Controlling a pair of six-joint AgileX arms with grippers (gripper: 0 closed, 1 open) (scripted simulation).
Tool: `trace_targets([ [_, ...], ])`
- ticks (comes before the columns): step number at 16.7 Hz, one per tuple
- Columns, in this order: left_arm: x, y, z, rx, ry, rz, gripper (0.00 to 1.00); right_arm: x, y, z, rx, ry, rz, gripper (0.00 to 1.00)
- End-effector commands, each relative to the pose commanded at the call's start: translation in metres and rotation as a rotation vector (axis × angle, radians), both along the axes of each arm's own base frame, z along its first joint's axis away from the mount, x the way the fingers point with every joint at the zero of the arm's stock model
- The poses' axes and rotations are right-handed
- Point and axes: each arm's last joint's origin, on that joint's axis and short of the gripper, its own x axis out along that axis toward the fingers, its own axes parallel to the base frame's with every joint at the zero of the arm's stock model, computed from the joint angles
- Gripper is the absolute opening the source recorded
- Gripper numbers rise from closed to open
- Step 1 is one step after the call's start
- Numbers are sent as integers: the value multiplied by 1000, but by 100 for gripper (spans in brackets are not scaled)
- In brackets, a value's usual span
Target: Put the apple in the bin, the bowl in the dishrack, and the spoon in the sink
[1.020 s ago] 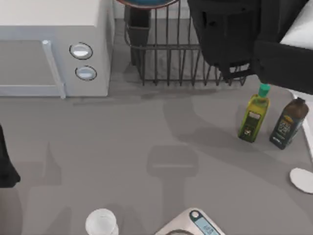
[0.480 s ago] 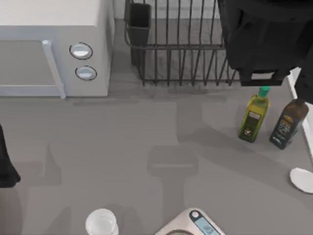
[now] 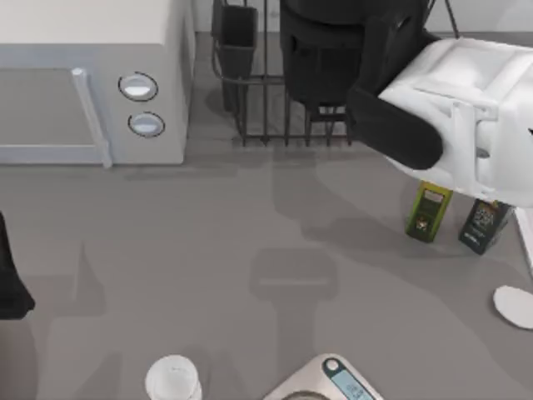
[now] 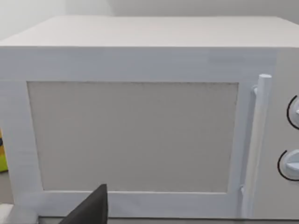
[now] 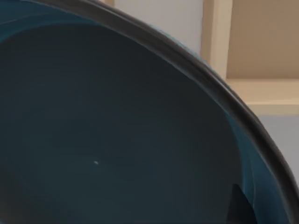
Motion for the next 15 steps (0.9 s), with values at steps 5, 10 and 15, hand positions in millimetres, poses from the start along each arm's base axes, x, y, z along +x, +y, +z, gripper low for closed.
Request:
trace_targets([
  [5, 0, 0, 0, 0, 0, 0, 100, 85, -17, -87, 20, -21, -6, 0],
  [10, 0, 0, 0, 0, 0, 0, 100, 111, -35, -125, 3, -3, -6, 0],
  [15, 0, 0, 0, 0, 0, 0, 100, 111, -35, -125, 3, -3, -6, 15],
])
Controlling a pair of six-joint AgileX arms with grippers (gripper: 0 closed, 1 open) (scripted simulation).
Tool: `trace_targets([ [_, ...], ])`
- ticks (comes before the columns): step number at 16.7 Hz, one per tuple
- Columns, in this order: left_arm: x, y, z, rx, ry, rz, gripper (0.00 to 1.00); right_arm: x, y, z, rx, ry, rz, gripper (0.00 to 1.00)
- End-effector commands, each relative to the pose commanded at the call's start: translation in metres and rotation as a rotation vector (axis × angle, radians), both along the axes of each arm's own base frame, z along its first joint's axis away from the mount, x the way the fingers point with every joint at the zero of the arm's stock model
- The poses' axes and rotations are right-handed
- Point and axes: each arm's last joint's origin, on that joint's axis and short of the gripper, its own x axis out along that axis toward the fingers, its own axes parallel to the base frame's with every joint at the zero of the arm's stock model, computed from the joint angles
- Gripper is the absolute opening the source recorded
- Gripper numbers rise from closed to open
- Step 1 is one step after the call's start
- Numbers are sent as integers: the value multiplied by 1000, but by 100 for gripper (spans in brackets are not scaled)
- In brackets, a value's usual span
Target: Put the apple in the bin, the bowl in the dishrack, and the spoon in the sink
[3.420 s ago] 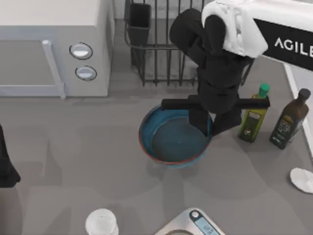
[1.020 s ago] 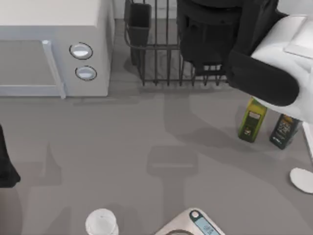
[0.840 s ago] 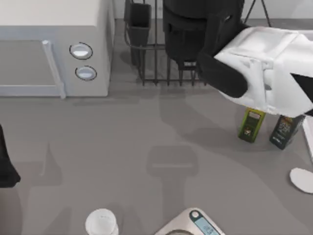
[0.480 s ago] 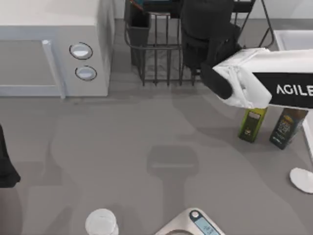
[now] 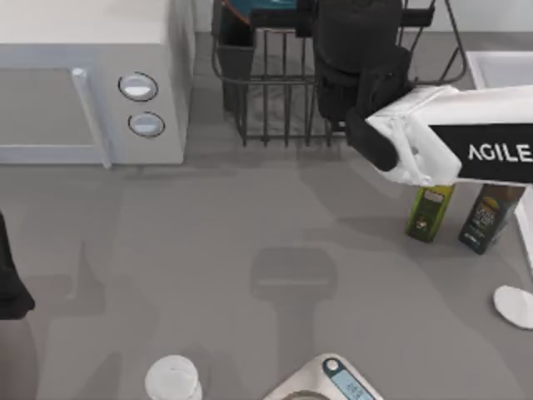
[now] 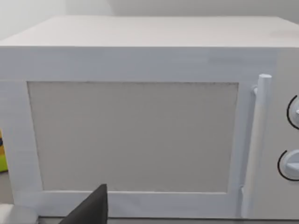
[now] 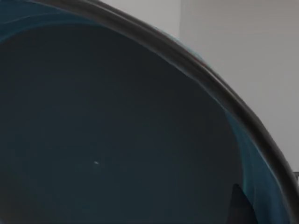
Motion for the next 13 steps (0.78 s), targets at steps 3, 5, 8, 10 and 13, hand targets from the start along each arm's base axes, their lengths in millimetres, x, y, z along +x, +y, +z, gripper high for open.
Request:
trace_targets([
  [3, 0, 0, 0, 0, 0, 0, 100, 0, 0, 0, 0, 0, 0, 38],
  [5, 0, 0, 0, 0, 0, 0, 100, 0, 0, 0, 0, 0, 0, 53],
  [8, 0, 0, 0, 0, 0, 0, 100, 0, 0, 0, 0, 0, 0, 75],
  [10, 0, 0, 0, 0, 0, 0, 100, 0, 0, 0, 0, 0, 0, 90],
  [13, 0, 0, 0, 0, 0, 0, 100, 0, 0, 0, 0, 0, 0, 100],
])
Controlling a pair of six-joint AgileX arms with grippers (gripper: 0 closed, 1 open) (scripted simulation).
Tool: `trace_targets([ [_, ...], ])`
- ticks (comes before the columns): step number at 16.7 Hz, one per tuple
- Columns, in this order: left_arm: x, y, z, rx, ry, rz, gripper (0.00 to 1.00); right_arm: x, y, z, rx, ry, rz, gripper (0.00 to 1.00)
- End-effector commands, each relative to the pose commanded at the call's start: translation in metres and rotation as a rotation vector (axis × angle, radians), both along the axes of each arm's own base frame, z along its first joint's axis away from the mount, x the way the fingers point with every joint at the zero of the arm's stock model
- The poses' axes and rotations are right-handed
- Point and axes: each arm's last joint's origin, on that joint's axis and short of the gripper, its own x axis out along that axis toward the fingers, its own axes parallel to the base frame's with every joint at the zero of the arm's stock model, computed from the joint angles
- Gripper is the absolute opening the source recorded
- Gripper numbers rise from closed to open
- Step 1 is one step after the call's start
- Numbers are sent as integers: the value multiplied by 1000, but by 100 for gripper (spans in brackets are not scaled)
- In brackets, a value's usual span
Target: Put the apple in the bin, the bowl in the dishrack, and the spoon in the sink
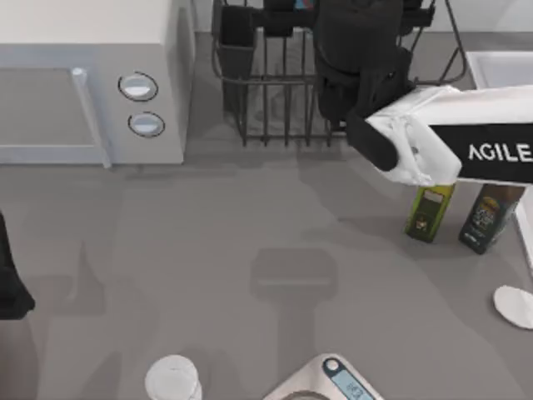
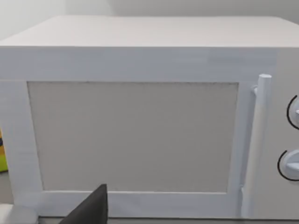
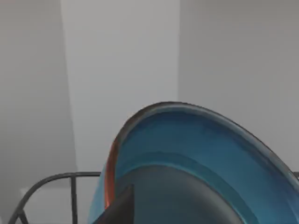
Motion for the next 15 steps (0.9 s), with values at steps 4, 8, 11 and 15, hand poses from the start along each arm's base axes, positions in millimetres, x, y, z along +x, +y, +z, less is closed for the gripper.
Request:
trace_targets([
  [4, 0, 0, 0, 0, 0, 0, 100, 0, 0, 0, 0, 0, 0, 100],
  [8, 0, 0, 0, 0, 0, 0, 100, -1, 1, 0, 0, 0, 2, 100],
  [11, 0, 0, 0, 0, 0, 0, 100, -6, -14, 11, -5, 5, 3, 100],
  [15, 0, 0, 0, 0, 0, 0, 100, -31, -66, 45, -11, 11, 7, 100],
])
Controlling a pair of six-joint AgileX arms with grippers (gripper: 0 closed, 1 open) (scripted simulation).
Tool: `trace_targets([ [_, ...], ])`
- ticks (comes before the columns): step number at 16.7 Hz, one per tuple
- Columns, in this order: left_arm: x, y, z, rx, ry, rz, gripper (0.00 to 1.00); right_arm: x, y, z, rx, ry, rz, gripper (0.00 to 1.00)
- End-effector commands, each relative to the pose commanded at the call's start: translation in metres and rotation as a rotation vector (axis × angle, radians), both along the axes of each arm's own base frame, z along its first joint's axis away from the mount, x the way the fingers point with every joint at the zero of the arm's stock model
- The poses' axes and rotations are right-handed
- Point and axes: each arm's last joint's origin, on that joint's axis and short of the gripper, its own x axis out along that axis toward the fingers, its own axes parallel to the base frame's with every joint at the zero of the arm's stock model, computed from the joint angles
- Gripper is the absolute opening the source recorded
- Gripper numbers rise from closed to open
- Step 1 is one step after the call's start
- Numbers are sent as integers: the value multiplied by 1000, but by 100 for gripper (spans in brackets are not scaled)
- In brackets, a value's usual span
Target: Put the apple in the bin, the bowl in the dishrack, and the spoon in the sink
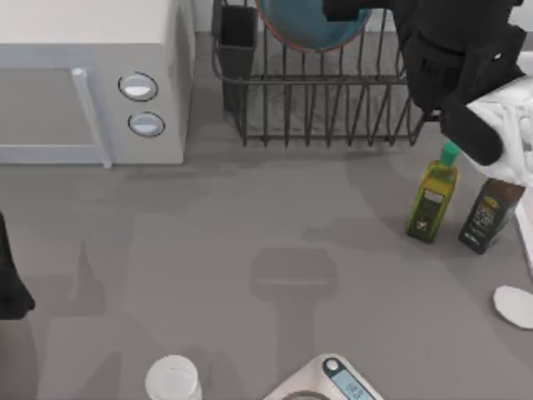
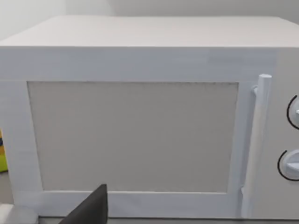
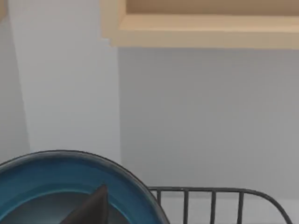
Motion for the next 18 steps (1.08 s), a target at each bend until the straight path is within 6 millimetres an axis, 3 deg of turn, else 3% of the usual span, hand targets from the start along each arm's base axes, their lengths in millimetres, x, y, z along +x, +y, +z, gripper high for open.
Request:
trace_targets([
  [2, 0, 0, 0, 0, 0, 0, 100, -26, -36, 21, 4, -8, 1, 100],
  [5, 0, 0, 0, 0, 0, 0, 100, -84, -95, 46, 18, -43, 1, 100],
  [8, 0, 0, 0, 0, 0, 0, 100, -152, -144, 43, 29, -89, 1, 100],
  [11, 0, 0, 0, 0, 0, 0, 100, -207, -174, 11, 28, -117, 0, 100],
  [13, 0, 0, 0, 0, 0, 0, 100, -229, -185, -20, 21, -109, 1, 100],
  [18, 0, 0, 0, 0, 0, 0, 100, -245, -196, -90, 11, -33, 3, 100],
])
